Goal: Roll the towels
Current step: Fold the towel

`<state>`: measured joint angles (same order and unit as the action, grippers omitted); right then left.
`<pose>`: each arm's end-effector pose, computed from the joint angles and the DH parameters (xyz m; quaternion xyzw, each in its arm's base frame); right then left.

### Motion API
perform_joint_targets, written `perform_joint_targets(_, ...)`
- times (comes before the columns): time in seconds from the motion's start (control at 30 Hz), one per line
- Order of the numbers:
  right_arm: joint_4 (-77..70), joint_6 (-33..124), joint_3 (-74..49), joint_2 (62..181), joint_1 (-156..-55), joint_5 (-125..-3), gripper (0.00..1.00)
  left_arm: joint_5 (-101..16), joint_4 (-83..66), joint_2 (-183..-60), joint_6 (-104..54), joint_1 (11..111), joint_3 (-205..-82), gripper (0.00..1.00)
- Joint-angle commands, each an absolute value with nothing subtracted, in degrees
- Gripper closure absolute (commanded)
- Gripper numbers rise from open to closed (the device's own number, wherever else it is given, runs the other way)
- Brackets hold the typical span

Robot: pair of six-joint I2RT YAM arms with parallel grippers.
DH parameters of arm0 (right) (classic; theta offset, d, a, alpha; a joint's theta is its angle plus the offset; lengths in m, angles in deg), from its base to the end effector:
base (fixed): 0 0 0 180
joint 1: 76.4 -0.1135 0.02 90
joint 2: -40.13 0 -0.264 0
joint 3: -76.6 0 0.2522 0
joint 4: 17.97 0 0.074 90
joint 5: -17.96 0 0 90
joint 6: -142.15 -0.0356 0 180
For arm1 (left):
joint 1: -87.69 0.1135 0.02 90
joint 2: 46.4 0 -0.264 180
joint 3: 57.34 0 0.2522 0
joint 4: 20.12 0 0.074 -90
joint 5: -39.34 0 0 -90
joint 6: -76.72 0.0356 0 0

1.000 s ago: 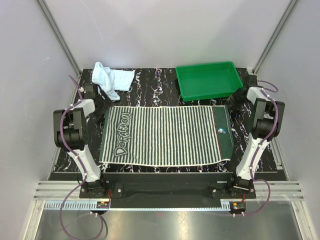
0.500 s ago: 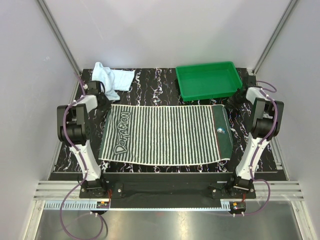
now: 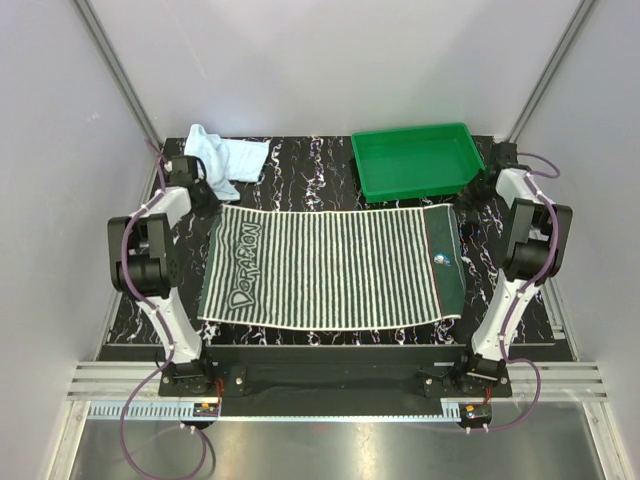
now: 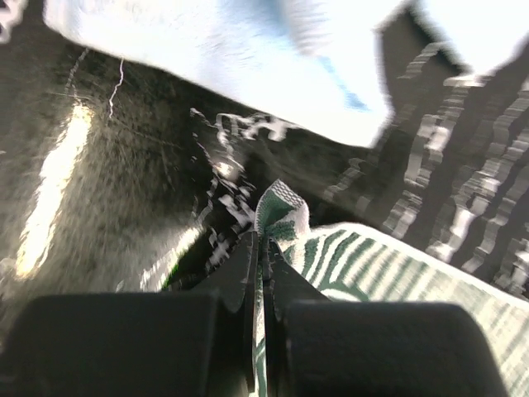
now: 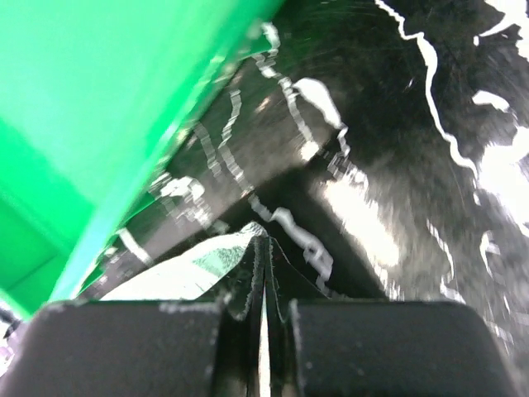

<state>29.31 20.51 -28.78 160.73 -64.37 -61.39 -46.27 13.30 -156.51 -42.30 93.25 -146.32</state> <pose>0.4396 -0.0870 0.1779 0.3392 0.9060 0.1291 0.2179 0.4079 0.0370 0.1813 -0.2718 0.9123 -0.0976 0.2905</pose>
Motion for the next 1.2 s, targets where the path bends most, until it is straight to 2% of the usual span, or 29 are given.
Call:
perform_joint_targets(0.0, 30.9, 21.6, -31.1, 152.0, -64.8, -61.3, 1.00, -44.1, 12.2, -147.7, -40.4, 93.3, -148.1, 1.00)
perform_joint_targets(0.43, 29.5, 22.2, -16.3, 138.5, -64.8, -61.4, 0.99, -45.6, 11.1, -131.8, -39.2, 93.4, -133.6, 1.00)
perform_joint_targets(0.5, 29.2, 22.3, -16.0, 140.1, -64.8, -61.4, 0.77, -44.6, 12.3, -133.6, -39.0, 93.4, -133.9, 1.00)
perform_joint_targets(0.53, 28.9, 22.7, -16.3, 140.9, -64.8, -61.6, 0.53, -43.9, 12.9, -134.4, -39.1, 93.4, -134.9, 1.00)
perform_joint_targets(0.63, 29.4, 23.3, -19.5, 145.8, -64.8, -63.1, 0.35, -43.2, 13.2, -136.0, -38.8, 93.4, -135.8, 1.00)
perform_joint_targets(0.83, 31.4, 23.9, -28.5, 155.5, -66.2, -67.0, 0.33, -43.1, 13.9, -135.7, -38.9, 93.5, -136.9, 1.00)
perform_joint_targets(0.97, 34.3, 25.1, -33.9, 160.9, -68.6, -71.5, 0.35, -42.2, 13.4, -134.4, -40.3, 93.4, -136.1, 1.00)
perform_joint_targets(1.17, 35.5, 25.6, -39.0, 165.6, -69.0, -71.8, 0.41, -41.9, 13.1, -134.3, -41.2, 93.4, -134.9, 1.00)
